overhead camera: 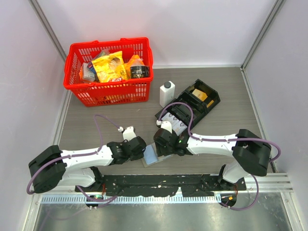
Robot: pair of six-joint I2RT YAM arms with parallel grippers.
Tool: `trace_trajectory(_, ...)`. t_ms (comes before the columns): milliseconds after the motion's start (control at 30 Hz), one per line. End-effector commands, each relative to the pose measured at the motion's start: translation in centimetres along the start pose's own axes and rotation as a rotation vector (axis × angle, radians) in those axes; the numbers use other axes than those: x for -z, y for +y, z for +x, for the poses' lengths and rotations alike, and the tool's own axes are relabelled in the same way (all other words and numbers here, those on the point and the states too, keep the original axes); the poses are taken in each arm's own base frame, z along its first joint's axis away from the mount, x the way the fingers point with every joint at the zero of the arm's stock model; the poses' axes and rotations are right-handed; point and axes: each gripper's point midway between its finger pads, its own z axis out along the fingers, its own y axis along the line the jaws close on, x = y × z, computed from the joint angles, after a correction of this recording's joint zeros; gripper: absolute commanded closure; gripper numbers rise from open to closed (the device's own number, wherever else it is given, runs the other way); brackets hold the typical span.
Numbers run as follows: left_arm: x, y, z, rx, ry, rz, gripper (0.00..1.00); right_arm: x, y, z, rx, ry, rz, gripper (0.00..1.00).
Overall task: Take the credit cards out of the card holder
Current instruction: Remove the credit card from the card holder.
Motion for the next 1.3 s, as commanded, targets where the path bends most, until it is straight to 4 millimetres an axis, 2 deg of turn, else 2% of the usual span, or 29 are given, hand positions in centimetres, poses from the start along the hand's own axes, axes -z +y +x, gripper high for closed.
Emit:
trace_trajectory(0, 0.0, -1.7, -0.3, 0.018, -0.006, 0.060, 0.71, 0.0, 2.3, -0.4, -0.025, -0.015, -0.111, 0.47)
trace_trajectory(167, 0.0, -1.9, -0.2, 0.022, -0.002, 0.068, 0.71, 0.9, 3.7, -1.6, -0.050, -0.060, -0.199, 0.49)
trace_trajectory(333, -0.1, -1.9, -0.2, 0.024, 0.001, 0.069, 0.71, 1.3, 4.5, -1.8, -0.046, -0.065, -0.250, 0.52)
trace_trajectory(567, 0.0, -1.9, -0.2, 0.033, -0.003, 0.075, 0.71, 2.5, 7.8, -1.7, -0.035, -0.032, -0.429, 0.52)
trace_trajectory(633, 0.0, -1.8, -0.2, 0.038, -0.004, 0.076, 0.71, 2.8, 9.1, -2.2, -0.036, -0.042, -0.488, 0.52)
trace_trajectory(700, 0.1, -1.9, -0.2, 0.045, -0.006, 0.083, 0.71, 2.8, 9.5, -2.1, -0.032, -0.038, -0.506, 0.52)
trace_trajectory(900, 0.7, -1.3, -0.9, 0.072, -0.041, 0.081, 0.71, 2.0, 9.1, -1.4, -0.031, -0.013, -0.490, 0.52)
trace_trajectory(1000, 1.1, -1.2, -1.4, 0.087, -0.060, 0.091, 0.70, 2.5, 9.1, -1.7, -0.025, -0.020, -0.491, 0.52)
trace_trajectory(1100, 1.4, -1.2, -1.5, 0.091, -0.063, 0.097, 0.70, 3.6, 8.5, -2.8, -0.009, -0.062, -0.453, 0.50)
trace_trajectory(1167, 1.6, -1.2, -1.6, 0.093, -0.063, 0.098, 0.69, 4.5, 7.2, -3.6, -0.006, -0.095, -0.397, 0.48)
trace_trajectory(1200, 1.7, -1.2, -1.7, 0.091, -0.062, 0.093, 0.67, 4.4, 5.5, -4.1, -0.010, -0.134, -0.306, 0.46)
trace_trajectory(1267, 2.1, -1.4, -1.9, 0.091, -0.067, 0.097, 0.65, 4.6, 3.3, -4.4, -0.019, -0.157, -0.204, 0.44)
